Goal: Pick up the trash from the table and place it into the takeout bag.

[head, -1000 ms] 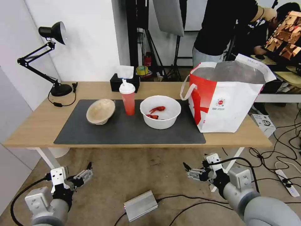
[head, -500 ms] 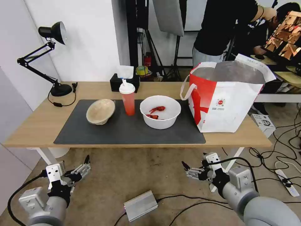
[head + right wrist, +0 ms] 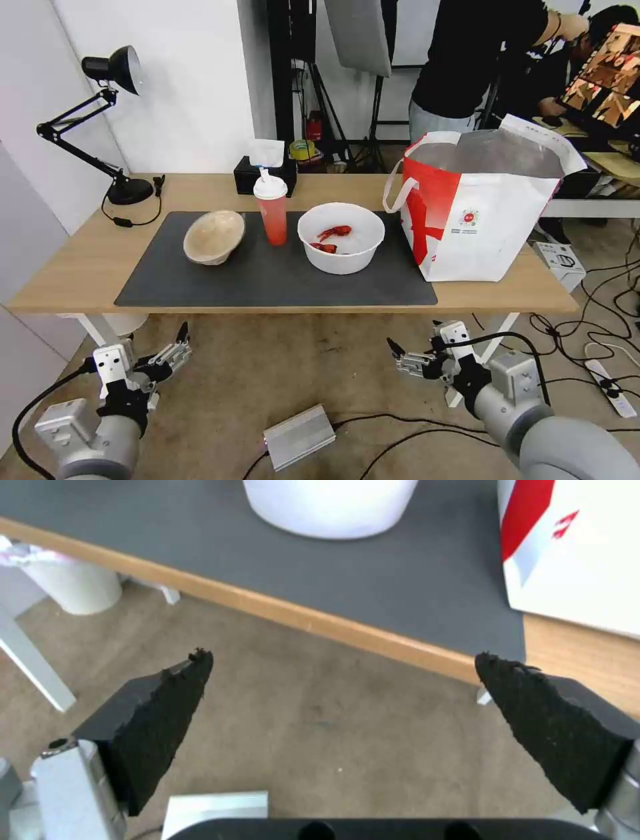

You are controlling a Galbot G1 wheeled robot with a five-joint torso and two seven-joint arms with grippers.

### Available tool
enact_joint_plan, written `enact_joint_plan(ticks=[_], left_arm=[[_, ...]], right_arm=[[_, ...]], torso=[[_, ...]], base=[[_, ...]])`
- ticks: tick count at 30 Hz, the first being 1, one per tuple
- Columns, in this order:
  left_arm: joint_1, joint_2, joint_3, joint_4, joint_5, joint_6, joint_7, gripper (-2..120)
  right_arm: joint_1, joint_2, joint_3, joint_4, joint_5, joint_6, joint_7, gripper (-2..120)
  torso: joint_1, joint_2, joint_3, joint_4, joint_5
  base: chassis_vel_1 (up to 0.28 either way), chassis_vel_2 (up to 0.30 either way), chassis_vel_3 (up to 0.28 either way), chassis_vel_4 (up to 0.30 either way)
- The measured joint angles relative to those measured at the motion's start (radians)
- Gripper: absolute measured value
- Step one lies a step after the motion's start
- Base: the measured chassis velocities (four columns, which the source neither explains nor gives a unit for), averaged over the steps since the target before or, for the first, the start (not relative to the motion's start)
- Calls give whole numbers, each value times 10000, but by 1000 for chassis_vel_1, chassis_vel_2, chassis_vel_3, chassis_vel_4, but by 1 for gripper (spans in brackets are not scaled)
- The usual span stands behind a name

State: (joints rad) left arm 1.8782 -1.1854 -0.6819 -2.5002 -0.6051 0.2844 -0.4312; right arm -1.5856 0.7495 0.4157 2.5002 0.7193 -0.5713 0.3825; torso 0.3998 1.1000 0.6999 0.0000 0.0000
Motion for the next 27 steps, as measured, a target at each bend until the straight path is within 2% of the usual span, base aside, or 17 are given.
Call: enact_joint_plan(ticks=[16,21,23,25,27], left_arm=[[-66,-9,136,1,21,-96,79,100],[-95,-4,138,1,23,-111,84,100],[-103,-17,137,1,40,-185,110,100],[-102,-18,137,1,41,-193,114,100],[-99,-27,139,1,47,-233,134,100]], right_arm=[[73,-86,279,0,-221,1359,-612,100],[278,-320,485,0,-214,2008,-920,100],[703,-603,498,0,-58,2594,-1354,100],[778,-641,488,0,-25,2641,-1399,100],[1516,-1005,386,-1,358,2810,-1638,100]], torso=[[0,0,0,0,0],[1,0,2,-1,0],[0,0,2,0,0],[1,0,2,0,0],[1,0,2,0,0]], base=[[0,0,0,0],[0,0,0,0],[0,0,0,0],[0,0,0,0],[0,0,0,0]])
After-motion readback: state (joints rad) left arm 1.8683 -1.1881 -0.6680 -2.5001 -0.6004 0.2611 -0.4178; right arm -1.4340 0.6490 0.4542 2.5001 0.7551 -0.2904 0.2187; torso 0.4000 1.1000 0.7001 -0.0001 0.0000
